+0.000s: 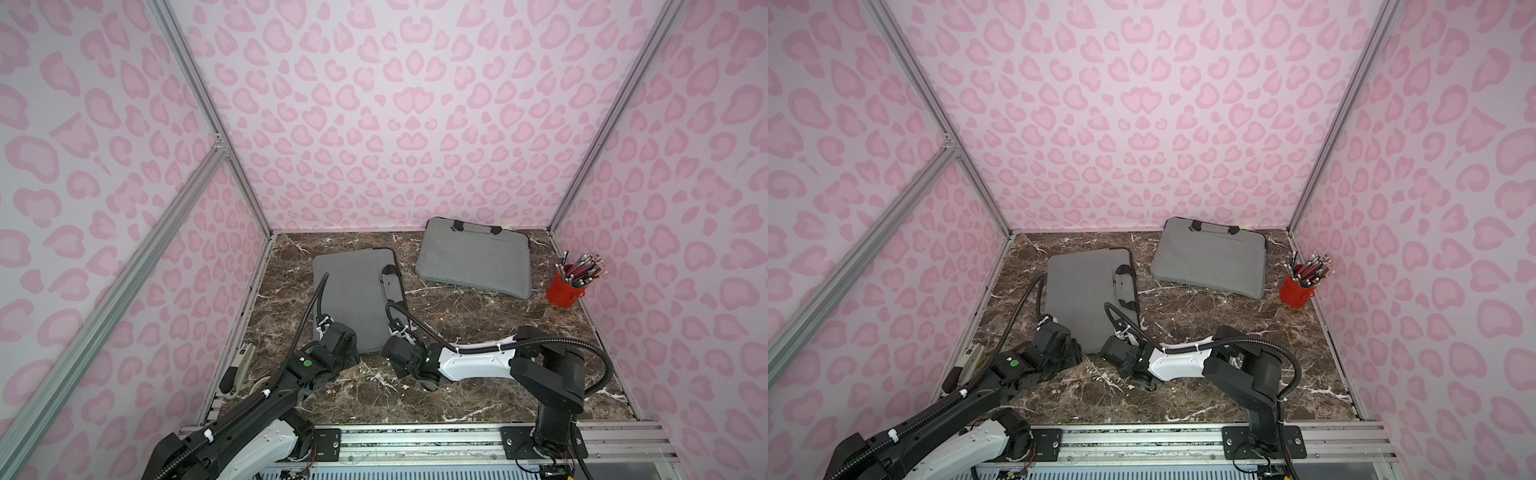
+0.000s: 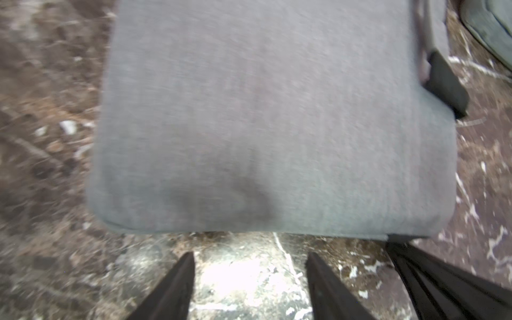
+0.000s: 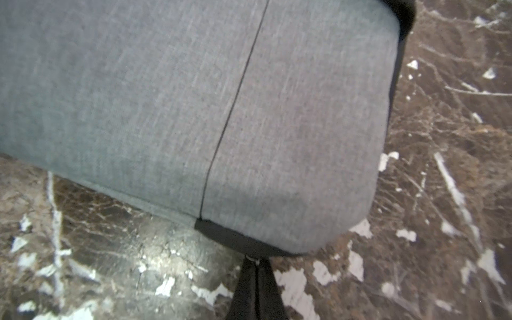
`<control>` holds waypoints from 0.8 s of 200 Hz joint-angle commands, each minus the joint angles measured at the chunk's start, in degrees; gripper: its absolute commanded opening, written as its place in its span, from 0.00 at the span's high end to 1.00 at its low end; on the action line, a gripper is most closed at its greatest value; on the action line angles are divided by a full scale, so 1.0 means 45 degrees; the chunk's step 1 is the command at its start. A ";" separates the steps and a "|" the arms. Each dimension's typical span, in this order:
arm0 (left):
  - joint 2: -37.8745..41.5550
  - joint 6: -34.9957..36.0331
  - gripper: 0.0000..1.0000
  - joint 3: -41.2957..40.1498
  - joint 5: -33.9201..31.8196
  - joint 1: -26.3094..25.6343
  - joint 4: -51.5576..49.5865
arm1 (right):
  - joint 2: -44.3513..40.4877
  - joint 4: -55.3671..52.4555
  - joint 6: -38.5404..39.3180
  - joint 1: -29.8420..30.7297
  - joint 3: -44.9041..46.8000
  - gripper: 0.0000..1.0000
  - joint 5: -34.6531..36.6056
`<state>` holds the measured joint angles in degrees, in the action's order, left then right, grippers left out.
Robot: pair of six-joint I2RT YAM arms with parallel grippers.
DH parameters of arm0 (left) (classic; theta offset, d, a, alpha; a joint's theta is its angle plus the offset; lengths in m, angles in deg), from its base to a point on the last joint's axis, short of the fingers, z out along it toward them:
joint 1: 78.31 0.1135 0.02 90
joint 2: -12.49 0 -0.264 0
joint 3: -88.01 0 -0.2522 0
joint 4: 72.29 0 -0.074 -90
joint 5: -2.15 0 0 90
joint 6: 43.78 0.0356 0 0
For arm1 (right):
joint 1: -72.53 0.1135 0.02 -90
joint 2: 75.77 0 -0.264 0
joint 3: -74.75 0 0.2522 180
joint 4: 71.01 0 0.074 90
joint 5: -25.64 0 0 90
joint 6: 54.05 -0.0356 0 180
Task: Open the zippered laptop bag and take out the laptop
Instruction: Unzip the zipper on the zippered laptop bag.
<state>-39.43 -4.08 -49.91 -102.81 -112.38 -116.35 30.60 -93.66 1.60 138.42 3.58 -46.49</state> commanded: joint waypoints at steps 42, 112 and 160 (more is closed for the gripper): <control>0.0651 -0.1872 0.13 -0.0604 0.1264 0.2167 -0.0214 | 0.0048 -0.0907 0.0249 -0.0022 0.0089 1.00 -0.0552; 0.0373 -0.1984 0.14 -0.1094 0.1413 0.3279 0.0782 | 0.0015 -0.0760 0.0326 -0.0071 0.0101 1.00 -0.0670; -0.0021 -0.2141 0.19 -0.1697 0.1215 0.3583 0.1921 | 0.0073 -0.0721 0.0348 -0.0091 0.0091 1.00 -0.0806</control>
<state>-39.03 -13.31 -56.91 -96.25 -96.62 -111.65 30.22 -94.40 2.70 138.03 3.58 -48.28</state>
